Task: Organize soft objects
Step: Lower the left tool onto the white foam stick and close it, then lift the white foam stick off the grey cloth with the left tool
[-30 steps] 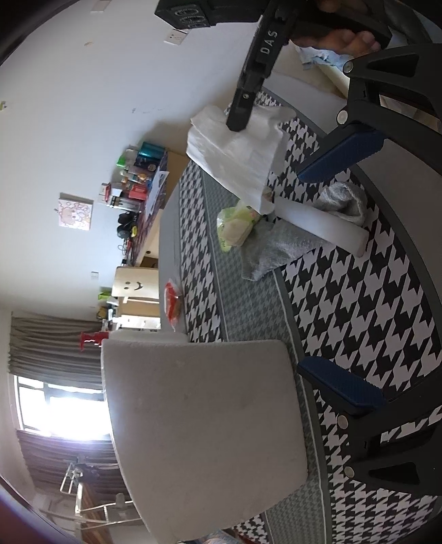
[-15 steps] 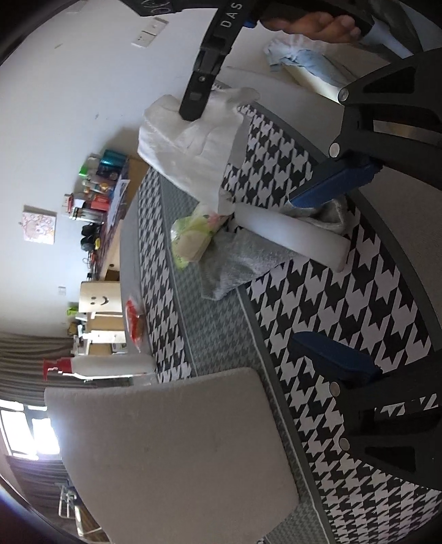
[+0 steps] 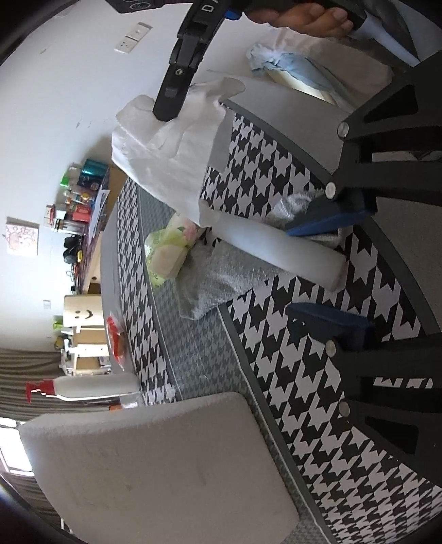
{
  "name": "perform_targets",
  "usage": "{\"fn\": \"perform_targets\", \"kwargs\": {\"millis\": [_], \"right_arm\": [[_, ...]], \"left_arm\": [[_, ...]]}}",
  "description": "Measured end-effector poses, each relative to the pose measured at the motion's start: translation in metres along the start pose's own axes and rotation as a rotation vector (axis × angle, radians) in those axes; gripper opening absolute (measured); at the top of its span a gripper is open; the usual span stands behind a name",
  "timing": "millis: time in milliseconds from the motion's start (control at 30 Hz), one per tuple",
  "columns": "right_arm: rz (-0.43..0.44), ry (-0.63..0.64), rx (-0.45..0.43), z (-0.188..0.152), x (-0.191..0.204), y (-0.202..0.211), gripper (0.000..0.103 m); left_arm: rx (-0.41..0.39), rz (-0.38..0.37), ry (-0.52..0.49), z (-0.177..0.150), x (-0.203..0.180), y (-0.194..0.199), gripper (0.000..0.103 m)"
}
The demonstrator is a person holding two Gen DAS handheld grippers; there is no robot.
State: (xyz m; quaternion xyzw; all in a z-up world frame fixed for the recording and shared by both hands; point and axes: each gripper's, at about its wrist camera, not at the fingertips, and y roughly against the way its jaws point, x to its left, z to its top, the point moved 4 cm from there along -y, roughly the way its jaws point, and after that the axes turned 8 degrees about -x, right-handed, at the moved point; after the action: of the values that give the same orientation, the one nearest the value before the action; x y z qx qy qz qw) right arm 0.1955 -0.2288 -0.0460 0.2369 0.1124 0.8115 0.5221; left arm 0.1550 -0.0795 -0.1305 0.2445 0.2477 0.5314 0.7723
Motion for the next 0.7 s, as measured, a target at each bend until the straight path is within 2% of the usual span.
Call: {"fn": "perform_targets", "kwargs": {"millis": [33, 67, 167, 700], "right_arm": [[0.001, 0.0, 0.0, 0.0, 0.0, 0.0, 0.011], [0.001, 0.0, 0.0, 0.0, 0.0, 0.0, 0.011], [0.002, -0.001, -0.002, 0.0, 0.0, 0.001, 0.011], [0.0, 0.003, -0.04, 0.006, 0.0, 0.012, 0.011]], "left_arm": [[0.002, -0.012, -0.001, 0.0, -0.001, 0.0, 0.029], [0.006, -0.025, 0.002, 0.0, -0.002, 0.0, 0.026], [0.001, -0.033, 0.007, 0.0, -0.002, 0.003, 0.02], [-0.128, -0.059, -0.002, 0.017, -0.002, 0.045, 0.017]]}}
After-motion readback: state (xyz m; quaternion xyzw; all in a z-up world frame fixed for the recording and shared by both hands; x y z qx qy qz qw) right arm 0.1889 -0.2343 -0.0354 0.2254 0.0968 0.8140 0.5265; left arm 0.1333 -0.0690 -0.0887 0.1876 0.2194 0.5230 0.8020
